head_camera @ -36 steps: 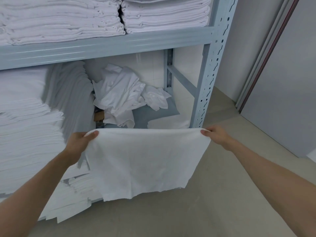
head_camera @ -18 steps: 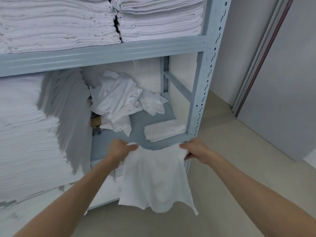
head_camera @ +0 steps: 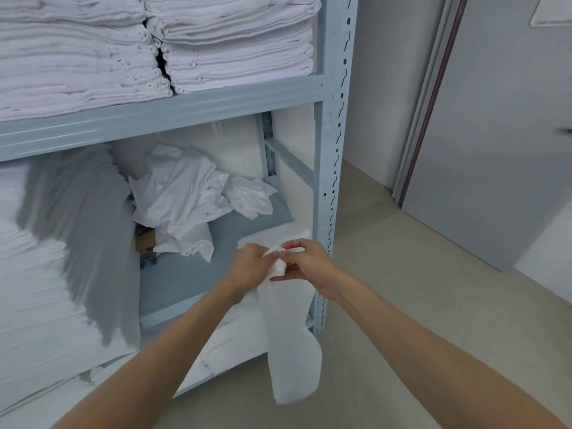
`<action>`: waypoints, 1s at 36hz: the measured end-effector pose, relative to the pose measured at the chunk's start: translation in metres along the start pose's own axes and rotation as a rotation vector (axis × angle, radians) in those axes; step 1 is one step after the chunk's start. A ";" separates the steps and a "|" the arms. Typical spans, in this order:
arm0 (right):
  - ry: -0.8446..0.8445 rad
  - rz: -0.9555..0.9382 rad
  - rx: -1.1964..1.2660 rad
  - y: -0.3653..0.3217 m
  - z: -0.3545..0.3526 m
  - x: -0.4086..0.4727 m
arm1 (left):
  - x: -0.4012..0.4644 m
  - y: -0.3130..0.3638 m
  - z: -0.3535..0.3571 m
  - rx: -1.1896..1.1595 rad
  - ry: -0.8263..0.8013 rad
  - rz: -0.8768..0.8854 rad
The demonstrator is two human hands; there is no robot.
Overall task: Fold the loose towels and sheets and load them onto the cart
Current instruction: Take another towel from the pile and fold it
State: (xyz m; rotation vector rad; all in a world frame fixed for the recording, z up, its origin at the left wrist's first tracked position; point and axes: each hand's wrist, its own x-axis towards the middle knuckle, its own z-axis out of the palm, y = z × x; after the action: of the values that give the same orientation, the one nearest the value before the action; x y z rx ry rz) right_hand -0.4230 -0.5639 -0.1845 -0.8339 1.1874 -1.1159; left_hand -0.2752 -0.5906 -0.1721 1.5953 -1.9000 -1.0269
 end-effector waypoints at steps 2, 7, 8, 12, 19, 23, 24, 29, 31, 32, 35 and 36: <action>-0.022 -0.002 0.041 -0.001 -0.005 0.001 | 0.001 0.003 0.001 -0.024 -0.014 0.005; -0.083 -0.077 -0.048 0.002 -0.013 0.000 | 0.001 0.007 -0.004 -0.156 -0.099 0.032; -0.058 -0.094 -0.107 0.003 -0.014 0.001 | 0.000 0.009 -0.004 -0.167 -0.109 0.039; 0.069 -0.204 -0.381 0.005 -0.020 0.005 | -0.002 0.016 -0.004 -0.258 -0.163 0.038; 0.279 -0.372 -0.911 0.004 -0.034 0.014 | 0.004 0.020 -0.004 -0.012 -0.217 0.057; 0.115 -0.489 -0.943 0.009 -0.046 0.016 | 0.007 0.018 -0.005 0.041 -0.236 0.070; 0.079 -0.487 -0.932 0.011 -0.050 0.016 | 0.007 0.017 -0.005 0.046 -0.237 0.069; -0.076 -0.278 -1.031 0.022 -0.079 0.013 | 0.013 0.010 -0.005 -0.016 -0.159 0.105; -0.109 -0.236 -1.153 0.025 -0.096 0.011 | 0.017 0.008 -0.009 -0.038 -0.135 0.098; -0.100 -0.220 -1.191 0.025 -0.104 0.010 | 0.019 0.006 -0.011 -0.039 -0.129 0.091; -0.012 -0.189 -1.232 0.017 -0.123 0.009 | 0.026 0.001 -0.019 0.026 -0.118 0.083; 0.027 -0.188 -1.244 0.013 -0.127 0.009 | 0.028 0.000 -0.020 0.051 -0.118 0.087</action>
State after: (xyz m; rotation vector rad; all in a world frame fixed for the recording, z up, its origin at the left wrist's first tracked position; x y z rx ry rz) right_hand -0.5438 -0.5620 -0.2260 -1.8822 1.8479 -0.4109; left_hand -0.2666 -0.6227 -0.1634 1.4942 -2.0698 -1.0648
